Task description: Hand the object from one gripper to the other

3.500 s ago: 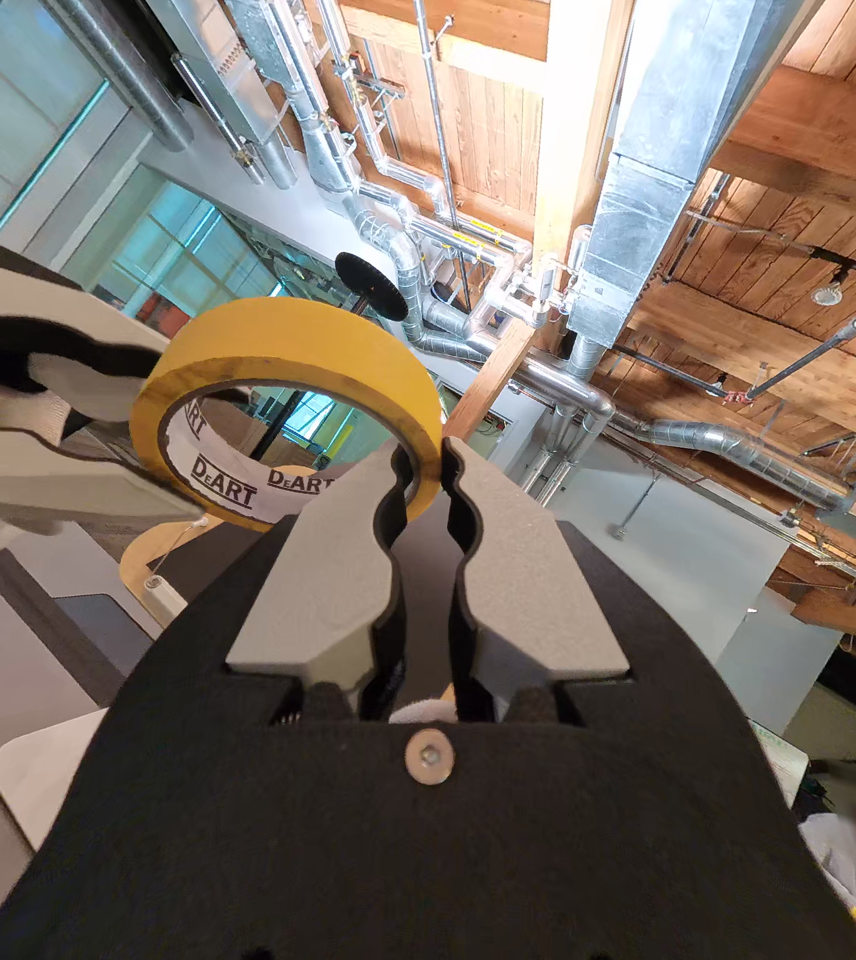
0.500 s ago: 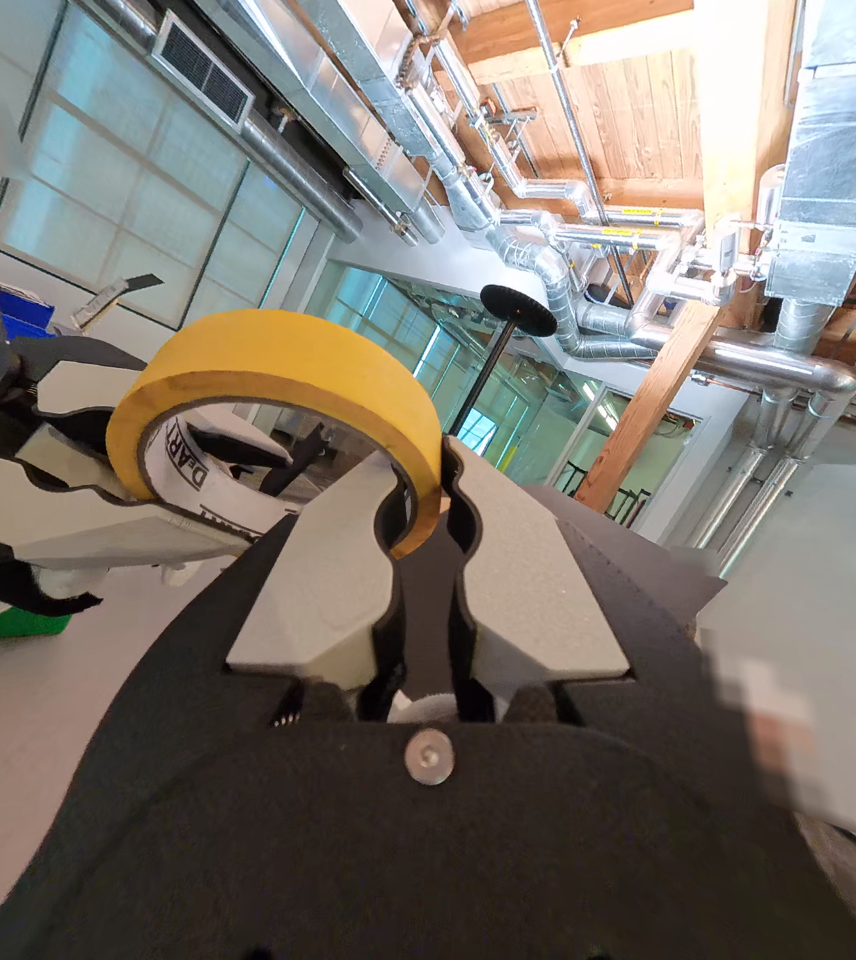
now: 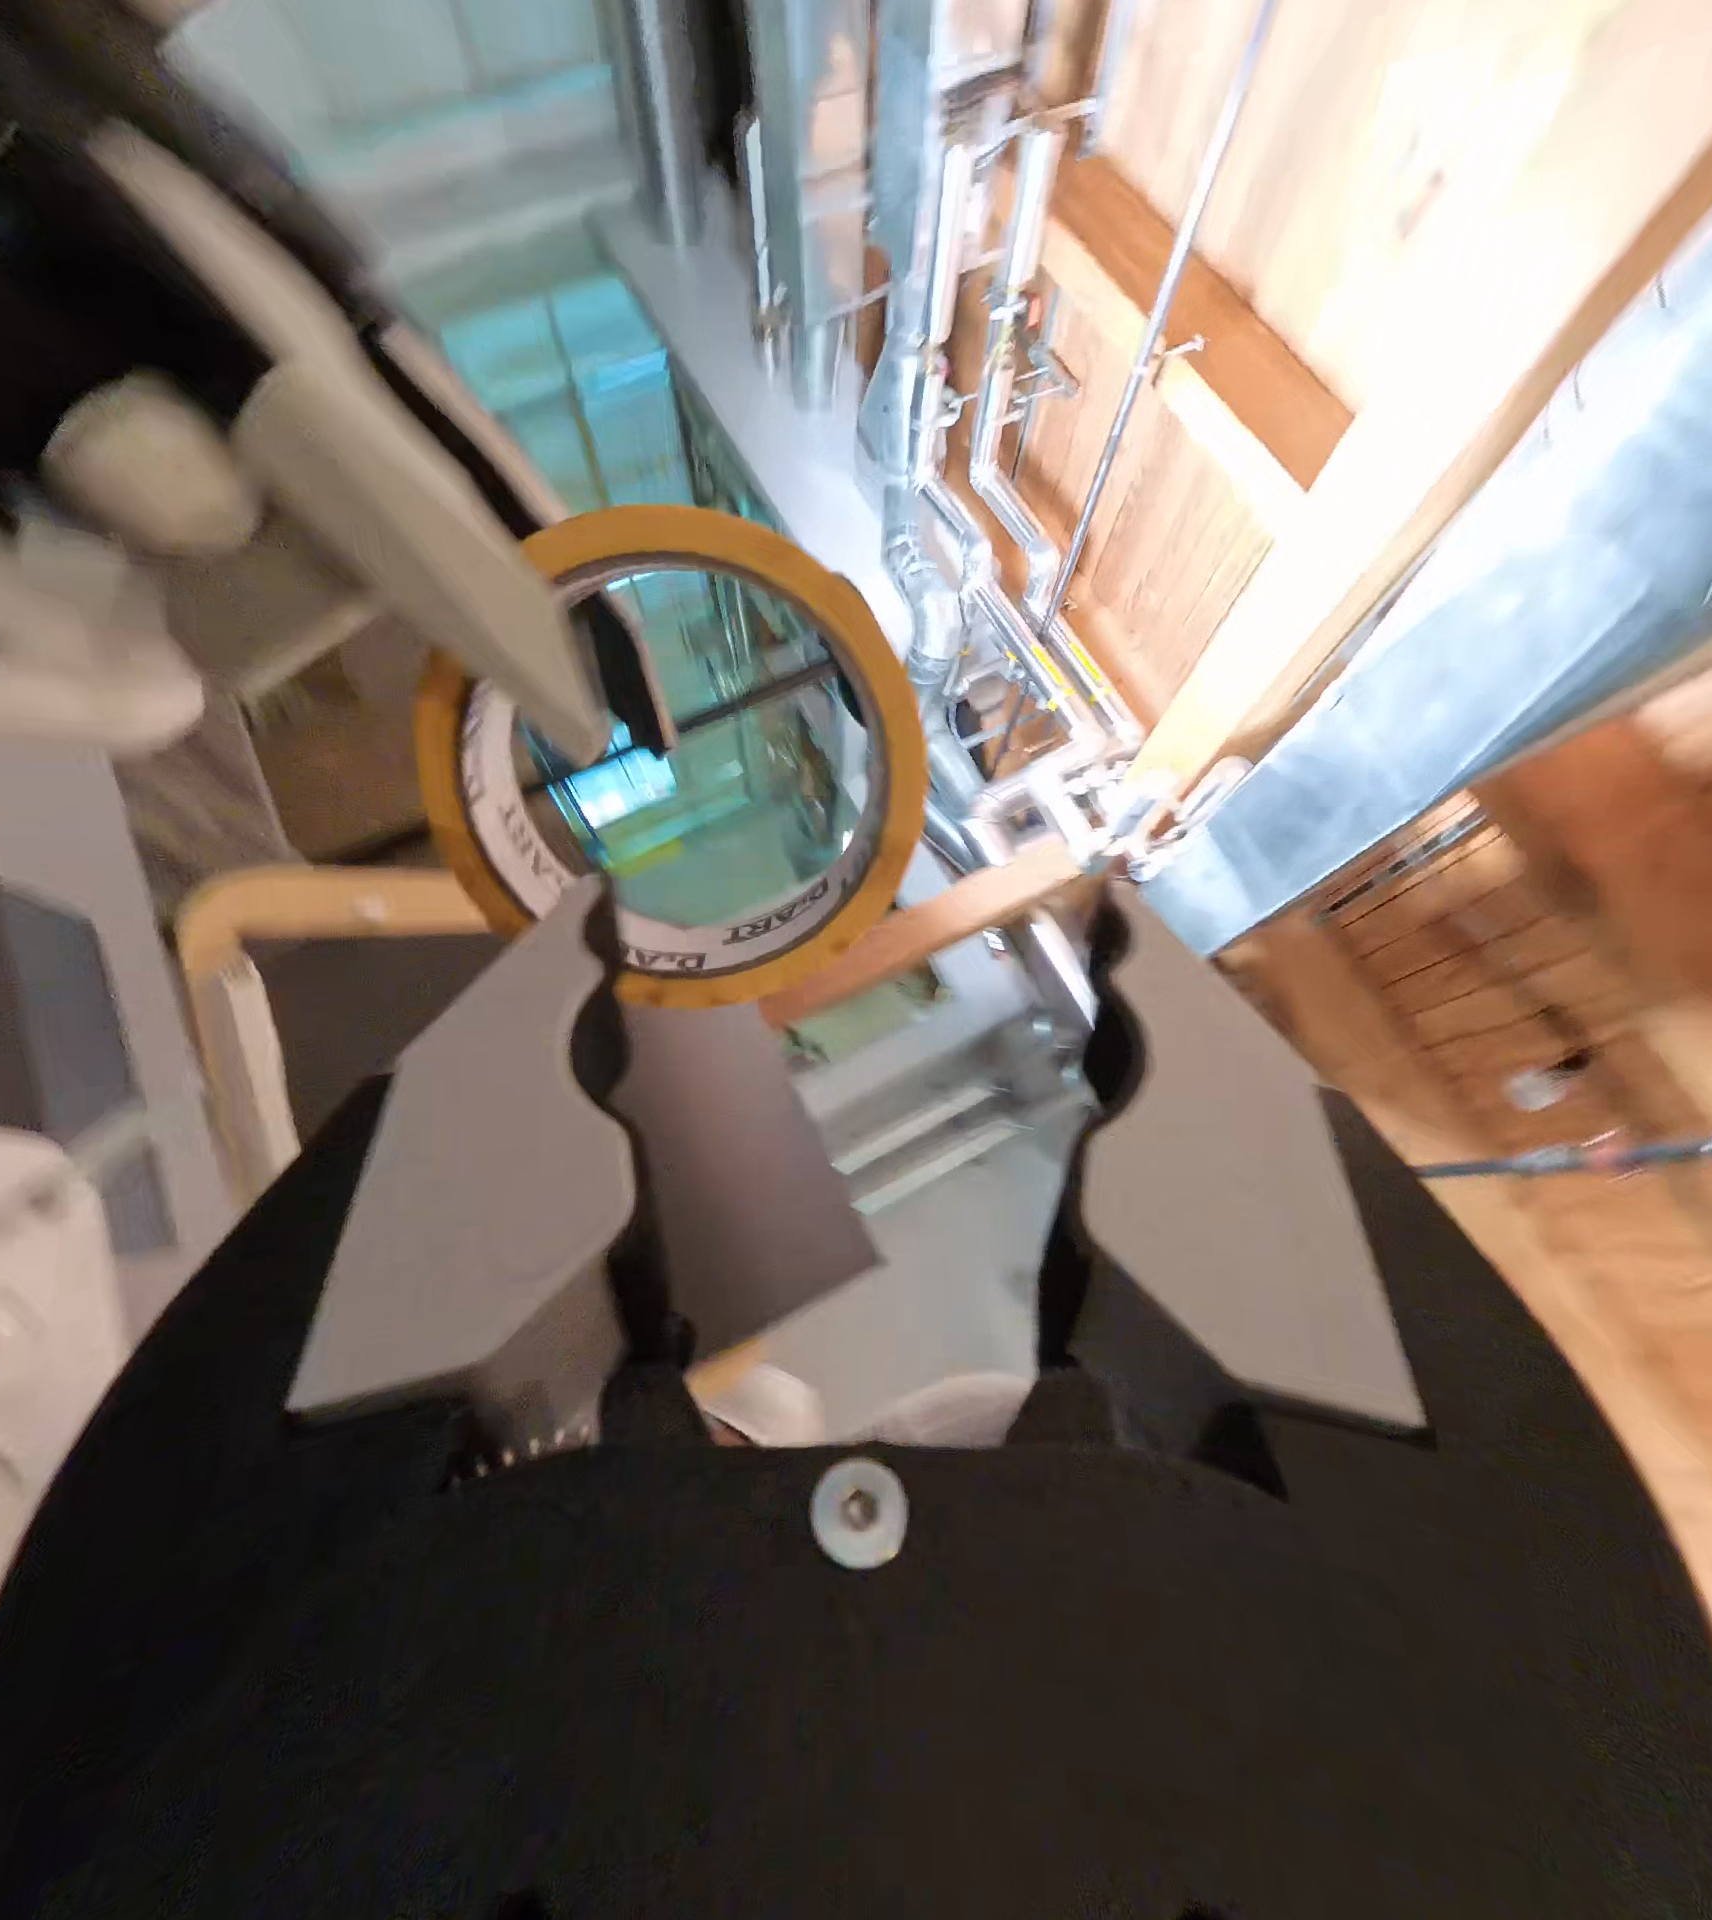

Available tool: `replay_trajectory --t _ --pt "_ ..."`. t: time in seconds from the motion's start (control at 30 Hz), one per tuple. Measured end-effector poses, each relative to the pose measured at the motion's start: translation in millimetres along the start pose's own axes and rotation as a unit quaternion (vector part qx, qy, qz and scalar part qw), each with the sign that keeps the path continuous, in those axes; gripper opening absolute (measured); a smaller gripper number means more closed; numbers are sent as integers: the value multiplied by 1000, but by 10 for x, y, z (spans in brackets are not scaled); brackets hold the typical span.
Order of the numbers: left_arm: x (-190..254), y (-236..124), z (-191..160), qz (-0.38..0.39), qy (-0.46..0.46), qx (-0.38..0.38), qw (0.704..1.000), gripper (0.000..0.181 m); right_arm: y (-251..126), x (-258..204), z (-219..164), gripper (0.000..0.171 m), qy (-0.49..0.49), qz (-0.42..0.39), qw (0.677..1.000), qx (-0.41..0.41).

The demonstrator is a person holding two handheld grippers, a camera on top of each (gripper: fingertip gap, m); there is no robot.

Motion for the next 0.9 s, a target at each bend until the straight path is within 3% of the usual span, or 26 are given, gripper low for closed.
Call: replay_trajectory --t 0.07,0.13,0.27,0.33,0.43,0.57,0.9 --pt "-37 -14 -35 -32 -44 -21 998 23 16 -150 30 124 -105 6 994 -31" --pt "-79 -31 -44 -37 -74 -35 996 23 64 -258 67 145 -117 22 992 -42" --pt "-16 1 -82 -53 -88 -85 991 23 237 -511 47 160 -150 29 986 -66" --pt "63 39 -68 -70 -94 -92 989 23 324 -617 -11 160 -153 36 984 -84" --pt "149 99 -59 -89 -111 -95 985 23 390 -623 -55 135 -148 7 985 -90" --pt "118 131 -98 -89 -133 -92 983 23 390 -622 -107 127 -166 -2 982 -93" --pt "127 124 -63 -100 -146 -77 981 24 353 -627 -84 122 -131 21 988 -81"
Point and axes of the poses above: each gripper's, where its closed fingertips meet, y out along the fingers, z out of its top, x = y × z across the jaws, the point moved 5 cm from there along -y, back along the fingers, and after that the axes turned 11 degrees about -x, right-handed, at the moved point
